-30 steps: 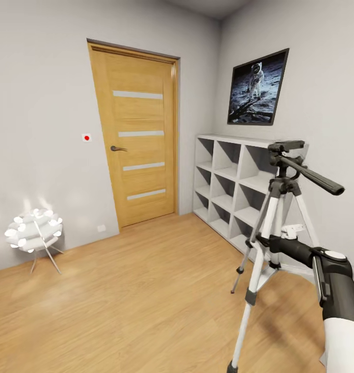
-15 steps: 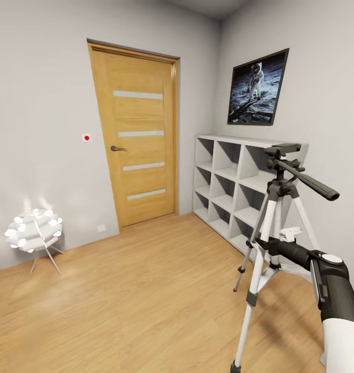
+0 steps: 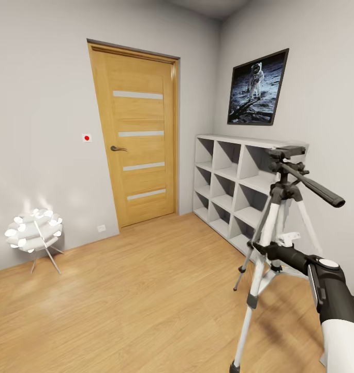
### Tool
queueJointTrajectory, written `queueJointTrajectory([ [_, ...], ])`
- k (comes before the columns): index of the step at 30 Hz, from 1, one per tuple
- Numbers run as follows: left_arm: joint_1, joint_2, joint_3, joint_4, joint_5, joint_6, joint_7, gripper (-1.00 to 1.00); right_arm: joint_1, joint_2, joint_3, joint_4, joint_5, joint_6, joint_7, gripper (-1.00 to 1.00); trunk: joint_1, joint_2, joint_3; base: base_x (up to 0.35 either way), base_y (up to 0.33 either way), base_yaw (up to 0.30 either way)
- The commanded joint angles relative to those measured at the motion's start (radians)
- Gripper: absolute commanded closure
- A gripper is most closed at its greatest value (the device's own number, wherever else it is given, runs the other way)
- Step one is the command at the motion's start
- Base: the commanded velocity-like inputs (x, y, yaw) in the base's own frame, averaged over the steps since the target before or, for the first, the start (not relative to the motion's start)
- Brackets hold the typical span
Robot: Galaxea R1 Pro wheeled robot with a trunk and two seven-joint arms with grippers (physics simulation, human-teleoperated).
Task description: Attach the digital camera to the camera tripod in the bedroom.
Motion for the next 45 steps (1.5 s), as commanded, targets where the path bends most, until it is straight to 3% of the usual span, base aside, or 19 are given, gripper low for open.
queueJointTrajectory([
  [1, 0.001, 0.000, 0.001, -0.001, 0.005, -0.001, 0.000, -1.00, -0.001, 0.000, -0.002, 0.001, 0.005, 0.002, 0.006, -1.00, 0.000, -0.001, -0.001, 0.000, 0.000, 0.000],
  [12, 0.000, -0.001, 0.001, -0.001, 0.005, -0.001, 0.000, -1.00, -0.001, -0.003, -0.005, 0.007, 0.005, -0.004, 0.000, -1.00, 0.000, -0.001, -0.001, -0.027, 0.000, 0.000],
  [15, 0.000, -0.003, 0.001, -0.001, 0.005, -0.001, 0.000, -1.00, -0.001, -0.004, -0.016, 0.007, 0.005, -0.004, -0.002, -1.00, 0.000, -0.001, -0.001, -0.234, 0.000, 0.000],
  [16, 0.001, -0.005, 0.001, -0.001, 0.005, -0.001, 0.000, -1.00, -0.001, -0.004, -0.040, 0.008, 0.006, -0.004, -0.003, -1.00, 0.000, -0.001, -0.001, -0.304, 0.000, 0.000],
  [19, 0.000, -0.006, 0.001, -0.001, 0.005, -0.001, 0.000, -1.00, -0.001, -0.005, -0.062, 0.008, 0.006, -0.004, -0.003, -1.00, 0.000, -0.001, -0.001, -0.316, 0.000, 0.000],
  [25, 0.001, -0.009, 0.001, 0.000, 0.005, -0.001, 0.001, -1.00, -0.001, -0.005, -0.078, 0.008, 0.007, -0.004, -0.003, -1.00, 0.000, -0.001, -0.001, -0.330, 0.000, 0.000],
  [45, 0.000, -0.012, 0.000, 0.000, 0.004, -0.001, 0.000, -1.00, -0.001, -0.005, -0.082, 0.065, 0.009, -0.037, -0.004, -1.00, 0.000, -0.001, -0.001, -0.336, 0.000, 0.000],
])
